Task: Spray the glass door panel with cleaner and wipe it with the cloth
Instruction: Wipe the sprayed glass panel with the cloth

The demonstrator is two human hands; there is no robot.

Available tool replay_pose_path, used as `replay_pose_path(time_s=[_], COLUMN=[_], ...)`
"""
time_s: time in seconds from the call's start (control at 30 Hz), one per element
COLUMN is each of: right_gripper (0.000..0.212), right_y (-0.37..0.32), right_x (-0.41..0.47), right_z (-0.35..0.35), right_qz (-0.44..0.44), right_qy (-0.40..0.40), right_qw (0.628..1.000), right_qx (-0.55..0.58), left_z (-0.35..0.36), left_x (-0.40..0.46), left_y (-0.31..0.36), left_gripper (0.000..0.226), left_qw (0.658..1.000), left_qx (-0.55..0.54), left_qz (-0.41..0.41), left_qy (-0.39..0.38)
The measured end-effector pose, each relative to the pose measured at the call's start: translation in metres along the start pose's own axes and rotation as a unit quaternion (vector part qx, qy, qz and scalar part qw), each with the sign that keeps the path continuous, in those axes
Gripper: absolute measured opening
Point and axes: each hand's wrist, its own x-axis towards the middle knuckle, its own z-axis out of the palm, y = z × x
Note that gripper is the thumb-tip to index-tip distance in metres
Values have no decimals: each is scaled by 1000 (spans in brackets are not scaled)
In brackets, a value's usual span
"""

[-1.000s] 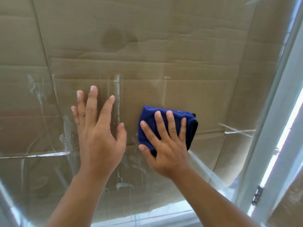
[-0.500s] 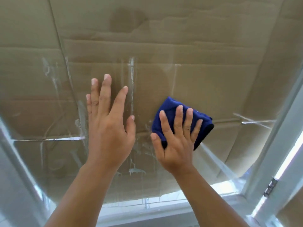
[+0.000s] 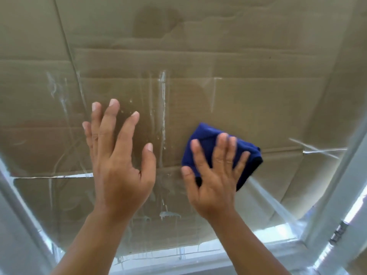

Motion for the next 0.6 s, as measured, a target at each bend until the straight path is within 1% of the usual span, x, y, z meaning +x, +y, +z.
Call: replay_pose_path(time_s=[0.03, 0.1, 0.13, 0.17, 0.2, 0.23, 0.27, 0.33, 0.4, 0.43, 0.47, 0.5, 0.53, 0.6], right_gripper=[59, 59, 61, 62, 63, 63, 64, 63, 60, 58, 57, 56, 56, 60], right_y=[7, 15, 13, 7, -2, -13, -26, -52, -65, -65, -61, -54, -48, -39], right_x=[6, 23, 32, 39, 44, 45, 43, 30, 13, 9, 7, 7, 11, 27], right_z=[-1, -4, -5, -5, -4, -3, -1, 2, 6, 7, 8, 9, 10, 8], right_qz=[63, 197, 245, 272, 276, 257, 215, 85, -52, -96, -111, -92, -44, 102], right_qy=[22, 64, 77, 83, 81, 70, 53, 3, -35, -42, -38, -21, 4, 48], right_qw=[998, 978, 965, 956, 955, 961, 973, 995, 998, 994, 993, 996, 999, 994], right_qx=[-1, 25, 48, 67, 76, 76, 69, 48, 30, 23, 16, 6, -2, 11], left_z=[0, -3, -5, -8, -11, -15, -18, -23, -27, -29, -31, -33, -35, -39], left_x=[3, 5, 4, 2, -1, -3, -5, -5, -4, -5, -6, -7, -7, -7], left_y=[1, 1, 0, -2, -4, -7, -9, -15, -23, -26, -30, -33, -36, -40], left_gripper=[47, 48, 48, 49, 50, 51, 51, 53, 56, 57, 58, 59, 61, 64], left_qw=[1000, 998, 998, 999, 999, 1000, 1000, 999, 998, 998, 997, 997, 997, 996], left_qx=[-11, -23, -21, -15, -6, 3, 10, 17, 21, 23, 27, 31, 36, 47], left_qz=[-12, -37, -43, -41, -32, -18, -8, -12, -34, -40, -39, -37, -35, -36], left_qy=[23, 40, 37, 27, 13, -2, -14, -29, -42, -49, -56, -61, -65, -71])
